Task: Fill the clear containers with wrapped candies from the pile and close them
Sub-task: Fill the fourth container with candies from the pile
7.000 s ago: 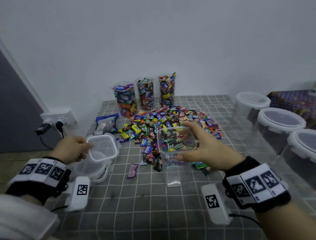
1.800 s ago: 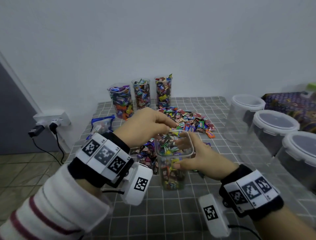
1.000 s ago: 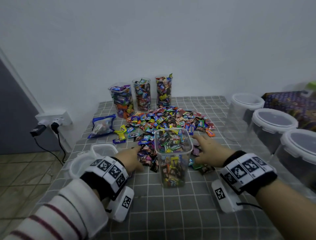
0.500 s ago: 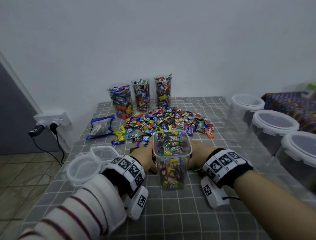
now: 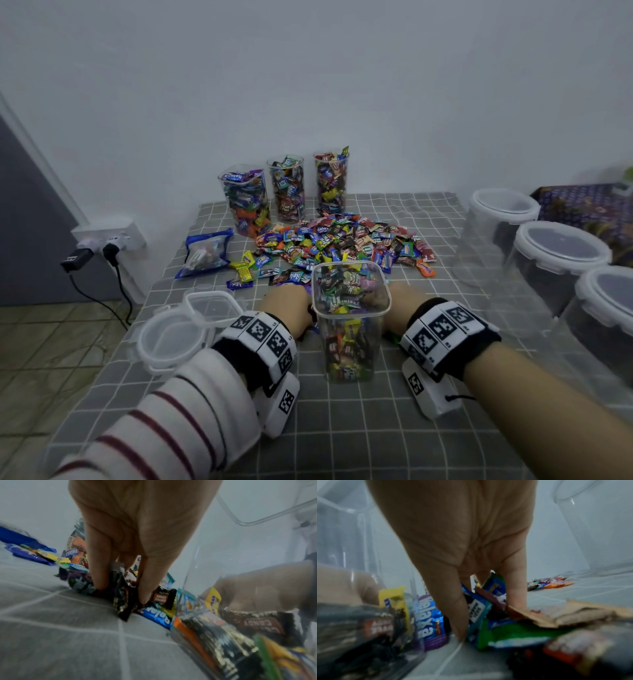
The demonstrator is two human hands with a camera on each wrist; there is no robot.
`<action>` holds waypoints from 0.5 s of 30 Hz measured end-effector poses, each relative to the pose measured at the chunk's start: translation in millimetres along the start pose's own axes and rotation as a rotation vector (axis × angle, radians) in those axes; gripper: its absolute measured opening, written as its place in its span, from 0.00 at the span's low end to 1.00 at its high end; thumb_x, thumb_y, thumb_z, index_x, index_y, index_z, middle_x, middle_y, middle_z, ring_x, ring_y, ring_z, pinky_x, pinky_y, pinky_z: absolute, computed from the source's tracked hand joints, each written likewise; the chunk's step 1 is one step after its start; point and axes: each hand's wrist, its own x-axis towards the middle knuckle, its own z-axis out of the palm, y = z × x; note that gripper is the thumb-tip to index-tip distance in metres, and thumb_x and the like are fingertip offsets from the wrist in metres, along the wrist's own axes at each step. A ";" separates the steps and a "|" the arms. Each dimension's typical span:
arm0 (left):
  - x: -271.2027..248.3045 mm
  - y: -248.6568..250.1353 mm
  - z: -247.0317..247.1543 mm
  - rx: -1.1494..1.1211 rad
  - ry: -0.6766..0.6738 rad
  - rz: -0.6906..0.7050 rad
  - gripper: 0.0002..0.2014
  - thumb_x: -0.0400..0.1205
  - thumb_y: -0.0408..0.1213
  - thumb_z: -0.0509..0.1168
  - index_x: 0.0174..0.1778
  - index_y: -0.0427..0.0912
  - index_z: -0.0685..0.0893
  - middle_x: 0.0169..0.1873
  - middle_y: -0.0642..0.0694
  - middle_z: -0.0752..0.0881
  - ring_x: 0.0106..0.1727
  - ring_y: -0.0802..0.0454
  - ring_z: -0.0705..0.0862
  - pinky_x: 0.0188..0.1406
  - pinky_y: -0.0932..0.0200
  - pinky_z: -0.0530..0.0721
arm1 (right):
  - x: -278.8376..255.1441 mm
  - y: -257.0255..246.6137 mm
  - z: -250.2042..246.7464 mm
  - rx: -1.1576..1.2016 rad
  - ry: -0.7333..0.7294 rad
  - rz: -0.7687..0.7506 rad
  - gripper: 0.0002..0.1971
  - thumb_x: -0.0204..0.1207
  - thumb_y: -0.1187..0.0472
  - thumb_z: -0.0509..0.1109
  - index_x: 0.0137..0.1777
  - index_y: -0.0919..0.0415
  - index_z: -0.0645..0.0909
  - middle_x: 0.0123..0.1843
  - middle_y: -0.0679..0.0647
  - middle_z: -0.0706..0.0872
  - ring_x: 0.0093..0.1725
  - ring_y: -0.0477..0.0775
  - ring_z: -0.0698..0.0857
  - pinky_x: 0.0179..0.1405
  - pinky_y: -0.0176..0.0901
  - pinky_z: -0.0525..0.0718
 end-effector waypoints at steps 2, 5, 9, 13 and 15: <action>-2.6 -0.3 -2.3 -0.013 0.009 0.000 0.12 0.85 0.34 0.56 0.51 0.35 0.85 0.51 0.37 0.86 0.52 0.40 0.83 0.52 0.52 0.81 | 0.0 1.2 -0.9 -0.029 0.030 0.012 0.14 0.84 0.62 0.58 0.63 0.65 0.79 0.62 0.61 0.83 0.62 0.61 0.81 0.62 0.48 0.80; -4.8 -1.9 -3.3 -0.031 0.028 -0.029 0.11 0.84 0.35 0.58 0.46 0.37 0.85 0.47 0.38 0.87 0.48 0.41 0.84 0.47 0.53 0.81 | 1.1 5.9 0.6 -0.029 0.060 0.030 0.13 0.83 0.61 0.59 0.62 0.63 0.81 0.61 0.60 0.84 0.59 0.60 0.83 0.57 0.47 0.82; -7.7 -3.9 -8.0 -0.045 0.059 -0.089 0.10 0.84 0.35 0.58 0.36 0.41 0.78 0.37 0.42 0.79 0.38 0.45 0.75 0.39 0.56 0.74 | 0.2 12.6 -0.4 0.029 0.107 0.062 0.14 0.83 0.59 0.60 0.63 0.60 0.81 0.61 0.60 0.85 0.59 0.59 0.83 0.45 0.41 0.77; -9.8 -8.1 -10.9 -0.117 0.113 -0.124 0.12 0.82 0.39 0.62 0.34 0.39 0.80 0.29 0.44 0.76 0.33 0.47 0.74 0.29 0.60 0.69 | -3.6 15.7 0.9 0.078 0.171 0.085 0.14 0.82 0.60 0.59 0.61 0.62 0.82 0.58 0.62 0.85 0.57 0.61 0.84 0.42 0.40 0.73; -12.7 -8.2 -12.9 -0.186 0.137 -0.127 0.12 0.81 0.38 0.63 0.34 0.38 0.82 0.26 0.45 0.75 0.29 0.50 0.72 0.23 0.61 0.64 | -5.8 17.1 1.8 0.142 0.210 0.092 0.13 0.81 0.60 0.61 0.60 0.62 0.83 0.57 0.62 0.86 0.55 0.61 0.84 0.40 0.39 0.73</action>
